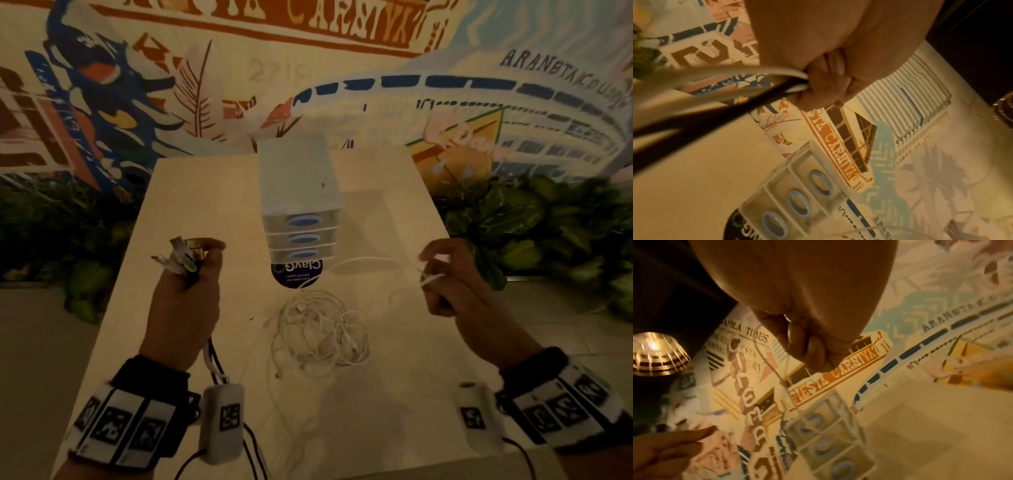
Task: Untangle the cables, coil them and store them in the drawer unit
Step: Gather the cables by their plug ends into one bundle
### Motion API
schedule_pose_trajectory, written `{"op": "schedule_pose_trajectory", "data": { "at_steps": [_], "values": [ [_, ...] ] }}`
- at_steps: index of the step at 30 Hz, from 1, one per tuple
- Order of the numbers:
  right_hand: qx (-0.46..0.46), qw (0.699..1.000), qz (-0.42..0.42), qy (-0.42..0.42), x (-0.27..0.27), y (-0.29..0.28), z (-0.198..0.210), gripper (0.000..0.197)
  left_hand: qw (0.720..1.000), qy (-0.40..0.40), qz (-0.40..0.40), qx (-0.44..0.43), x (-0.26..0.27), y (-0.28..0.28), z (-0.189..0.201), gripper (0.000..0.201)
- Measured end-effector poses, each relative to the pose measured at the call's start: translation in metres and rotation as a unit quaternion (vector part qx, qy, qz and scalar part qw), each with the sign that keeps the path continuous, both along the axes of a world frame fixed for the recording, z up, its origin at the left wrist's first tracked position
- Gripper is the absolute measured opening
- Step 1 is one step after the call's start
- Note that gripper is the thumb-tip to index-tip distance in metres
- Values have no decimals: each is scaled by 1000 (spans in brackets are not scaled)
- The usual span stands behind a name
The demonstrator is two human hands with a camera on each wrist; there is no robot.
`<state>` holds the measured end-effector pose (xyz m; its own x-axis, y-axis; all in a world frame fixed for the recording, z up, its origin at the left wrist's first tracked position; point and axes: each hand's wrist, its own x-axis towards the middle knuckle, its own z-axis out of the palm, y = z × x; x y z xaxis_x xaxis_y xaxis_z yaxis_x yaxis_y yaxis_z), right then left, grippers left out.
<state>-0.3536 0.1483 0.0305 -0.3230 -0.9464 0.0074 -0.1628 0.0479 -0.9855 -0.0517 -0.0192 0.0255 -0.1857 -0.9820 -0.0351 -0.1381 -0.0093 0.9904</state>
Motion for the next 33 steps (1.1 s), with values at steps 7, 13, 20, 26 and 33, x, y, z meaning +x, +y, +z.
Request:
{"op": "schedule_pose_trajectory", "data": {
  "at_steps": [7,13,20,26,33],
  "values": [
    [-11,996,86,-12,41,-19,31,23,955,-13,-247,-164,-56,61,44,15],
    [-6,994,105,3,62,-28,39,36,945,-50,-295,-129,-57,74,40,48],
    [-22,962,118,247,56,-34,38,24,954,1,-280,-107,-61,67,45,24],
    [17,958,123,260,65,-41,36,41,939,-80,-303,-138,-62,59,35,21],
    [19,961,89,261,61,-37,33,38,955,7,-283,-89,-51,49,31,15]
  ]
}}
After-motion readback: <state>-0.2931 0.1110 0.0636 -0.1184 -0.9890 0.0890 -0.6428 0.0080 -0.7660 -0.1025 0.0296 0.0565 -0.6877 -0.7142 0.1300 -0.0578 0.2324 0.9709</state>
